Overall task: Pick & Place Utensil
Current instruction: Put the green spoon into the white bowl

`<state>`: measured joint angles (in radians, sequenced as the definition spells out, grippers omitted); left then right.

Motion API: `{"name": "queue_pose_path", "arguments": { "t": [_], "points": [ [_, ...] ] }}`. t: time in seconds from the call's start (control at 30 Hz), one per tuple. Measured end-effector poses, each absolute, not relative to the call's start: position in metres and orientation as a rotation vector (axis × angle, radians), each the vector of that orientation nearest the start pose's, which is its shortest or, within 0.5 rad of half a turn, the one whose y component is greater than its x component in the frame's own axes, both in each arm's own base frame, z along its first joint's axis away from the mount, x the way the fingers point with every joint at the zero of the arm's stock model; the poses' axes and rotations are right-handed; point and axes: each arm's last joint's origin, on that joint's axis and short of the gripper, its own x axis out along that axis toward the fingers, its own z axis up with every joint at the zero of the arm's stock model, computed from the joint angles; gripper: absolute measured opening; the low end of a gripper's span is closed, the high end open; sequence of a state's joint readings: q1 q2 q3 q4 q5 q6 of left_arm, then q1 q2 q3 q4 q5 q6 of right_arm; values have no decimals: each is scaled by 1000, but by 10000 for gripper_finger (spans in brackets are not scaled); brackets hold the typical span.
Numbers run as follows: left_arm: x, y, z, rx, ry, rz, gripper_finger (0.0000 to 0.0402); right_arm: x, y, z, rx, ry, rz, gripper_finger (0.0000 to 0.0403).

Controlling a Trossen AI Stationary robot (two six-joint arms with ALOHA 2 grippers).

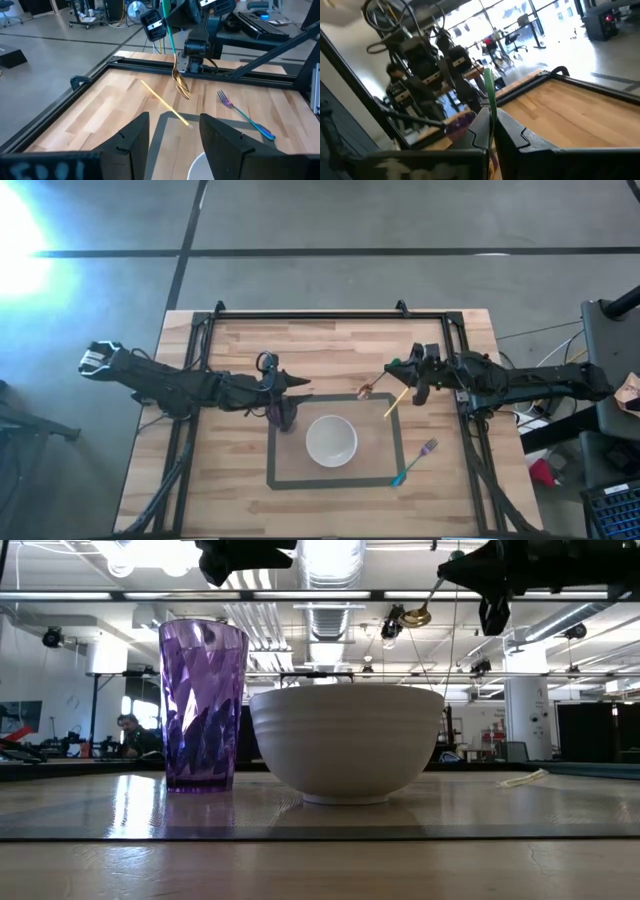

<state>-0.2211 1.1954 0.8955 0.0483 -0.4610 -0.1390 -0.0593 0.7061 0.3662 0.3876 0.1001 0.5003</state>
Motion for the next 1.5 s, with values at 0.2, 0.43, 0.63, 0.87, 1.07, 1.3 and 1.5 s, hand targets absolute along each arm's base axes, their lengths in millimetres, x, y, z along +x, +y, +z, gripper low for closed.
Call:
{"name": "queue_pose_path", "arguments": {
  "t": [0.2,0.43,0.63,0.87,1.07,1.3,1.5],
  "points": [
    [262,-46,310,-50,228,254,167,165,-12,229,598,-153,-120,8],
    [262,-46,310,-42,231,254,167,169,-4,207,677,-173,-83,8],
    [262,-46,309,-39,236,254,167,183,10,197,685,-120,-117,8],
    [262,-46,309,-38,239,254,167,206,24,195,671,-57,-130,8],
    [262,-46,308,-43,245,255,167,230,29,189,634,9,-143,8],
    [261,-46,307,-57,257,257,167,254,34,181,610,77,-118,8],
    [261,-46,306,-55,261,258,167,264,36,178,583,104,-104,8]
  ]
}}
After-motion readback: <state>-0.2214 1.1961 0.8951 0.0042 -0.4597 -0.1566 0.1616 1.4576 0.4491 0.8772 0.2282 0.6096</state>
